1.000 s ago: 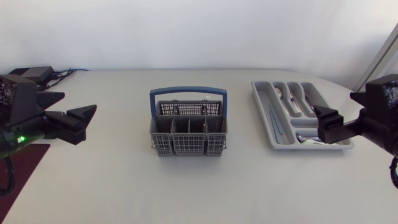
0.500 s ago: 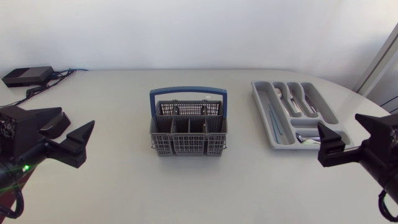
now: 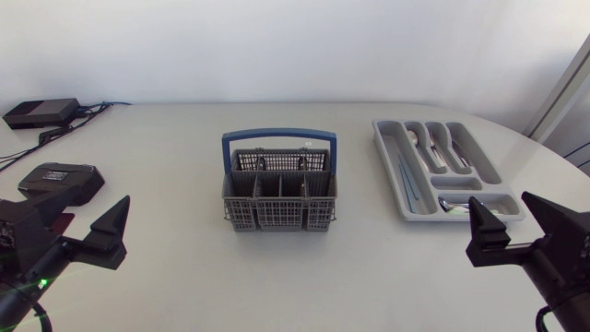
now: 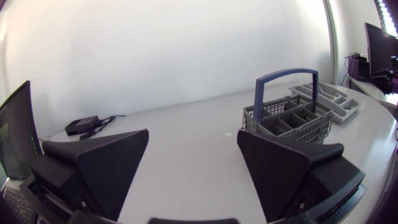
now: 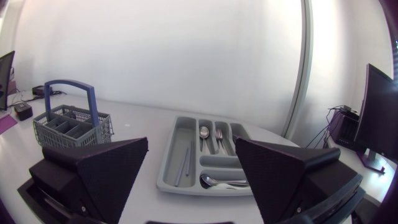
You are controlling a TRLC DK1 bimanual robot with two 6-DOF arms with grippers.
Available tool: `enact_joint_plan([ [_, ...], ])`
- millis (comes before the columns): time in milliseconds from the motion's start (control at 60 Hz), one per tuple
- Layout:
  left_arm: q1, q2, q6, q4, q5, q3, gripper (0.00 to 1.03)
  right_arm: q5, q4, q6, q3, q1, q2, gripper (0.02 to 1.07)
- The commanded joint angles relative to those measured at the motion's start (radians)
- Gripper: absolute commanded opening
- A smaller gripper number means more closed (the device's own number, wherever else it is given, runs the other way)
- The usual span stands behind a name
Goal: Unload the cutlery basket into the drawer organizer.
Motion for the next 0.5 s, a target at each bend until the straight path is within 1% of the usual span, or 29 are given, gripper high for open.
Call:
enact_joint_plan([
  [0, 0.014, -0.046, -0.055, 0.023, -0.007, -0.053, 0.99, -0.016, 0.023, 0.056, -0.053, -0.014, -0.045, 1.03],
  [133, 0.028, -0.12, -0.106, 0.04, -0.012, -0.114, 0.99, -0.039, 0.046, 0.103, -0.114, -0.031, -0.119, 1.03],
  [350, 0.051, -0.234, -0.184, 0.066, -0.02, -0.208, 0.99, -0.04, 0.047, 0.104, -0.116, -0.031, -0.121, 1.03],
  [483, 0.051, -0.234, -0.184, 0.066, -0.02, -0.208, 0.99, -0.04, 0.047, 0.104, -0.116, -0.031, -0.121, 1.03],
])
